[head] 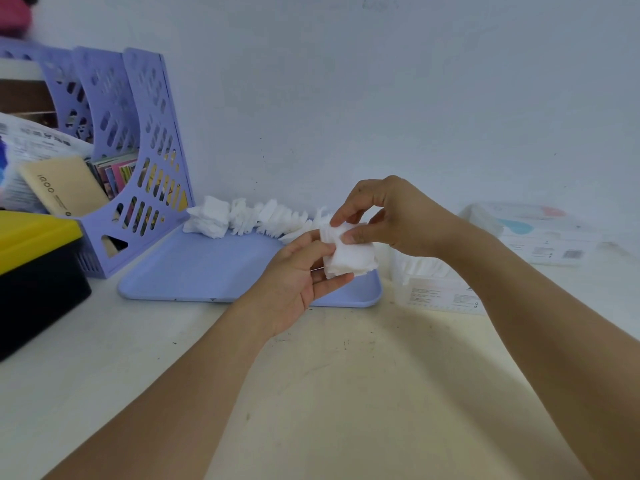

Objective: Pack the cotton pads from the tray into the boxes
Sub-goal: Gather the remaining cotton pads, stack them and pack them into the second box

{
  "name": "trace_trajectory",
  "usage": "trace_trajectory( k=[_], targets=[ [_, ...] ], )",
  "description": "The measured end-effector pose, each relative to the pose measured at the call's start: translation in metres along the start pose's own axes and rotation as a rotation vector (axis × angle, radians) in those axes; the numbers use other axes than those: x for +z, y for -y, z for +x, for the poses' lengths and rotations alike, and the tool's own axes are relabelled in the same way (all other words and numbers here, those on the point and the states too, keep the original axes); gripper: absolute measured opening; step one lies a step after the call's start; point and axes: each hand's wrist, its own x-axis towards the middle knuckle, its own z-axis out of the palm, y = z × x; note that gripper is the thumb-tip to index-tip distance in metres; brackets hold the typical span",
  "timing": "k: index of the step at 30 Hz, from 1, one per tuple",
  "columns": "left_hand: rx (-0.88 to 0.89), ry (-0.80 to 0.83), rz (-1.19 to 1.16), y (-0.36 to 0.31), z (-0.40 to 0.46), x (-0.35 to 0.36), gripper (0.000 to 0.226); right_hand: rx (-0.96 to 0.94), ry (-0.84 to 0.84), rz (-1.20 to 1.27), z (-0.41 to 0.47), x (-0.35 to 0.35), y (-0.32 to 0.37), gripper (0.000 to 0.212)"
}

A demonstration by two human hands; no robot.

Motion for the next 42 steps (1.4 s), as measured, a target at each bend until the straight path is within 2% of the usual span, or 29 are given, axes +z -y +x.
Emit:
trace_trajectory(
  k=[11,17,25,31,40,42],
  targets=[
    [0.029,0.028,0.05,0.001,0.0,0.0,0.045,0.011,-0.011,-0.013,-0.001,-0.002,0.003,0.016],
    [0.021,0.014,0.072,0.001,0.001,-0.002,0.038,-0.018,-0.041,-0.041,-0.001,0.001,0.005,0.022],
    [0.036,-0.003,0.091,0.001,0.0,-0.004,0.031,-0.043,0.19,-0.131,-0.002,0.001,0.019,0.03],
    [0.027,-0.008,0.103,0.001,0.001,-0.003,0.034,-0.026,0.141,-0.137,-0.003,-0.002,0.022,0.014],
    [0.023,-0.063,0.07,0.002,0.005,-0.003,0.035,-0.07,0.0,-0.14,-0.007,-0.029,0.033,0.008],
    [0.028,-0.064,0.068,0.003,0.005,-0.004,0.035,-0.056,-0.06,-0.066,-0.008,-0.03,0.04,0.005]
  ],
)
